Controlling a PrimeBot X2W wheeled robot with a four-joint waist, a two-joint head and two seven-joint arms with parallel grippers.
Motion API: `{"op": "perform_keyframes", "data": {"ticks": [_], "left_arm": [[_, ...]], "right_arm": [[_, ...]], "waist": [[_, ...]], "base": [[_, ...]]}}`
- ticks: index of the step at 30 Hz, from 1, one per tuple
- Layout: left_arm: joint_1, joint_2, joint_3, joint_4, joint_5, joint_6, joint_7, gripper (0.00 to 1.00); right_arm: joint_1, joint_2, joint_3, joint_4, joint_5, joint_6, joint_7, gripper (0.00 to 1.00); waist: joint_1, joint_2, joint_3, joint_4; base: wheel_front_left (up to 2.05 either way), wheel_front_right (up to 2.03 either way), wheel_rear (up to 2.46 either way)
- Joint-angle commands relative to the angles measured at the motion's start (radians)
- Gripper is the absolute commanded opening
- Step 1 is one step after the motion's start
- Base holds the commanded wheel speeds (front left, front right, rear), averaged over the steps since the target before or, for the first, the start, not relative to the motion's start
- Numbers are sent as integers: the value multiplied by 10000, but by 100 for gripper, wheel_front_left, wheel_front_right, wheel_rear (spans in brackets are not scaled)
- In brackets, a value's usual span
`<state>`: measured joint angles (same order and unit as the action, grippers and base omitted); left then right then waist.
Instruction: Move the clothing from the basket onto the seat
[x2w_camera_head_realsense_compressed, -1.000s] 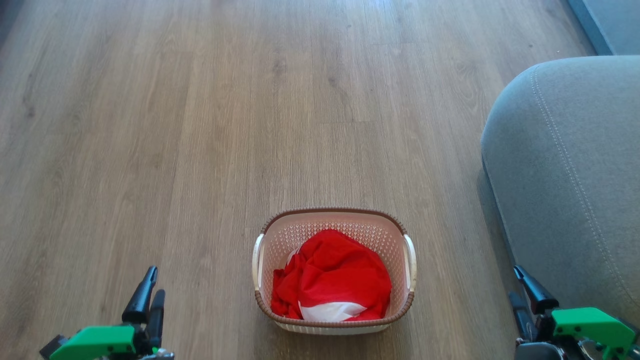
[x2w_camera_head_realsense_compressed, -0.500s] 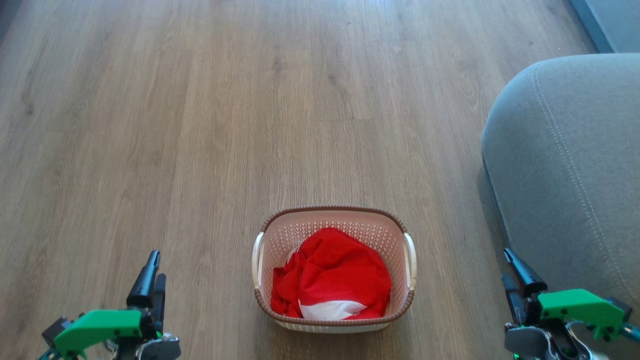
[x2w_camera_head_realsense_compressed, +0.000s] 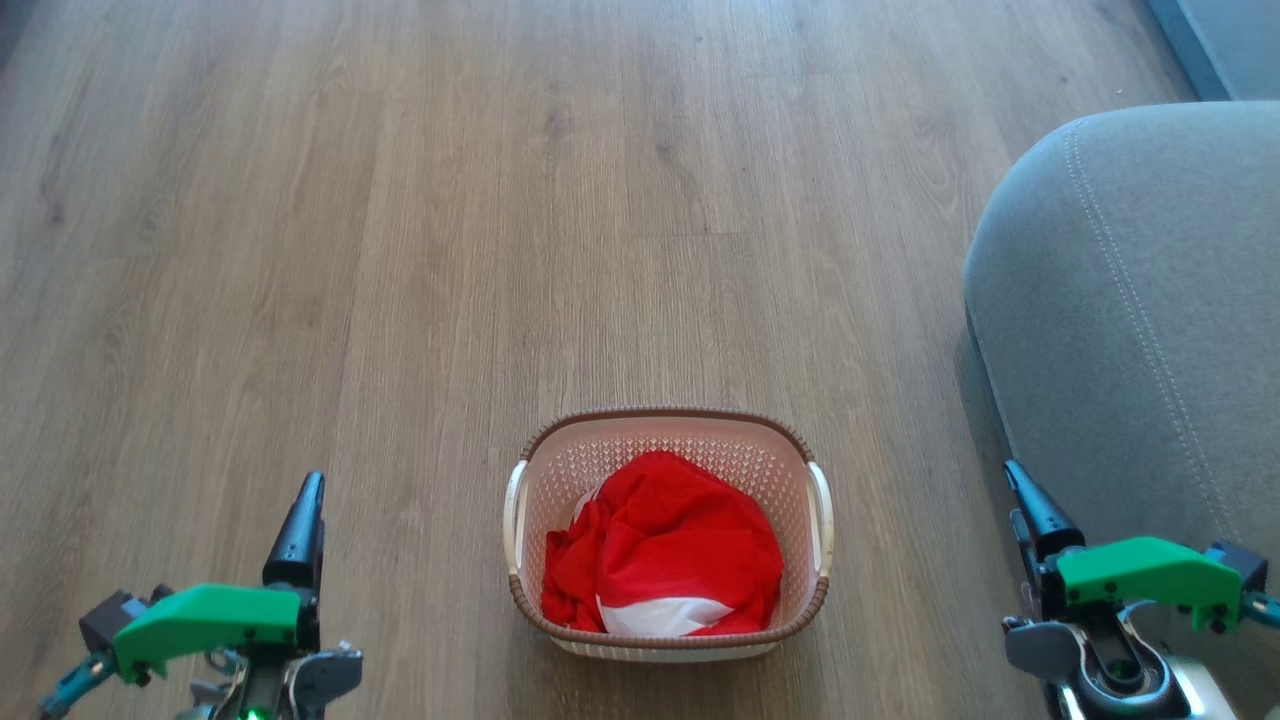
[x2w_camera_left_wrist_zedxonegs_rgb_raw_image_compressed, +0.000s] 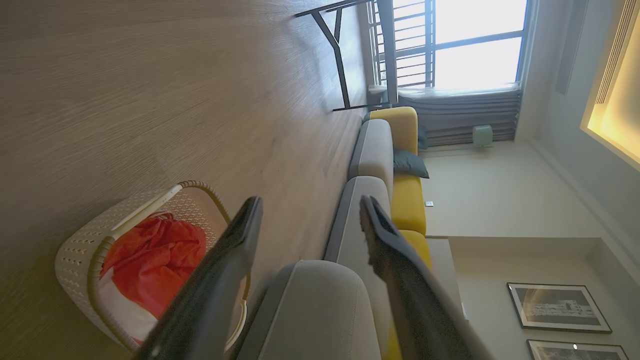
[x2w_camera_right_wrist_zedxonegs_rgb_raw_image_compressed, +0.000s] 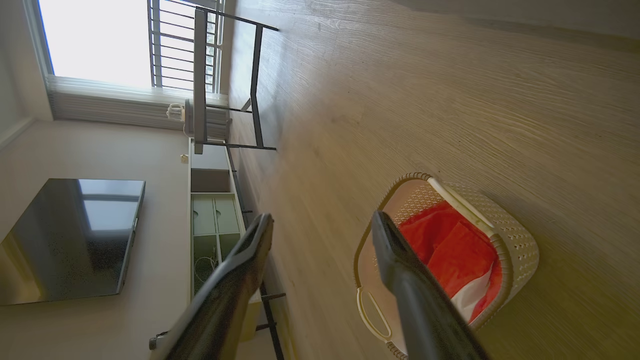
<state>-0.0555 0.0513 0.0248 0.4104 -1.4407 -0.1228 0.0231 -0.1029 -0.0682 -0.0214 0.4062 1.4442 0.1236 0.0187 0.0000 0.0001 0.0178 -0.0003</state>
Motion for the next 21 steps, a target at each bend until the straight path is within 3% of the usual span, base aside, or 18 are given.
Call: {"op": "perform_keyframes", "data": {"ticks": [1,21], "left_arm": [[-687,237,13,-236,348,-22,-159,100],[-1265,456,-338,104,3356,-34,-722,100]], "right_arm": [[-680,-206,152,-247,-316,20,-141,100],[-1509,-490,989,-5,-2938,30,-699,100]], "waist": [[0,-1,10,1],[0,-1,108,5]], "base": [[0,0,0],[0,0,0]]}}
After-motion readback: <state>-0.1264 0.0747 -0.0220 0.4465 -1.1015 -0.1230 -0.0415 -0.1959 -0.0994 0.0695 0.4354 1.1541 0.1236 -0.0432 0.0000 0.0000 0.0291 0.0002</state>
